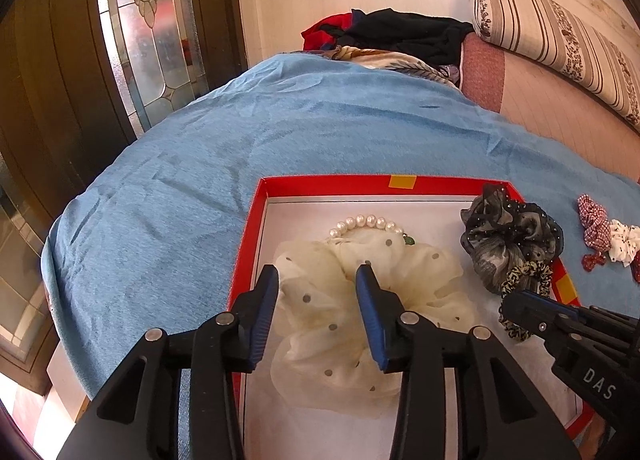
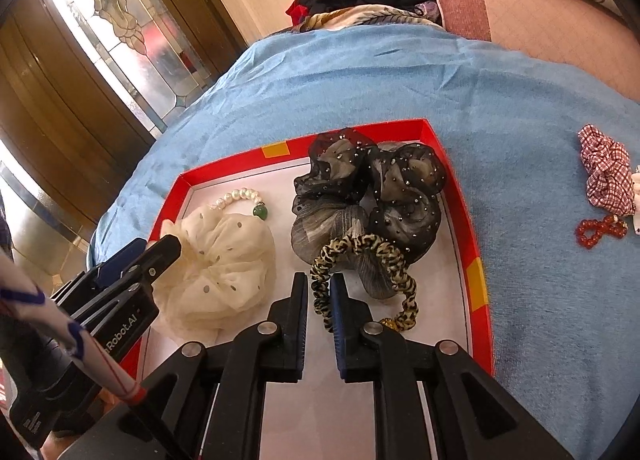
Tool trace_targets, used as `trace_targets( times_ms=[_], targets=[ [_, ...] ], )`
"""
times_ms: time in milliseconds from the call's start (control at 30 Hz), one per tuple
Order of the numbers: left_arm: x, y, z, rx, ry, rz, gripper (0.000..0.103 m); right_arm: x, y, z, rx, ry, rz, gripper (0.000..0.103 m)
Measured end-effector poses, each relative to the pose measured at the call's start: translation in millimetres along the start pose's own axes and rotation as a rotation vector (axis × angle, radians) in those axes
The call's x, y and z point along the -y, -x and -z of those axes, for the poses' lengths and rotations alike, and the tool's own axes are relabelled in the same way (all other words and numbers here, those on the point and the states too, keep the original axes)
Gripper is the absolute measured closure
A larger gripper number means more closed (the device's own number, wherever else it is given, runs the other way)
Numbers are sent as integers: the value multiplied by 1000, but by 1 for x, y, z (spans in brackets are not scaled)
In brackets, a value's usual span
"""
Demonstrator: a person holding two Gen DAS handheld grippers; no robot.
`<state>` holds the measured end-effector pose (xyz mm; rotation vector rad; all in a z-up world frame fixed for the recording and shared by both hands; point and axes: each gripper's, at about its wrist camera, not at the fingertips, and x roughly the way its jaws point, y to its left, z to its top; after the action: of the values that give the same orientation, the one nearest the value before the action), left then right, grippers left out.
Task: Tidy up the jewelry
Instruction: 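Open the left tool on the cream scrunchie while the right tool releases the leopard tie, then grasp the red bead bracelet with the left tool while the right tool grasps the white cherry-print scrunchie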
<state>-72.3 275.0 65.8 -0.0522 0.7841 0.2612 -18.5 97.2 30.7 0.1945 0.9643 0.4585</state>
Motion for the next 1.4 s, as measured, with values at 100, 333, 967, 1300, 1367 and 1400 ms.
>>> trace_targets(
  times_ms=[100, 333, 967, 1300, 1367, 1400],
  targets=[
    [-1, 2, -1, 7, 6, 2, 59, 0, 5, 0, 10, -4, -5, 84],
    [-2, 6, -2, 23, 12, 1, 56, -2, 15, -1, 26, 0, -16, 83],
    [1, 17, -6, 78, 28, 14, 50, 3, 41, 3, 54, 2, -20, 82],
    [31, 34, -9, 137, -14, 91, 48, 47, 82, 11, 94, -30, 17, 76],
    [37, 37, -7, 146, -28, 110, 48, 60, 92, 14, 105, -40, 26, 76],
    [42, 38, -6, 152, -41, 120, 48, 66, 96, 15, 111, -44, 30, 76]
  ],
)
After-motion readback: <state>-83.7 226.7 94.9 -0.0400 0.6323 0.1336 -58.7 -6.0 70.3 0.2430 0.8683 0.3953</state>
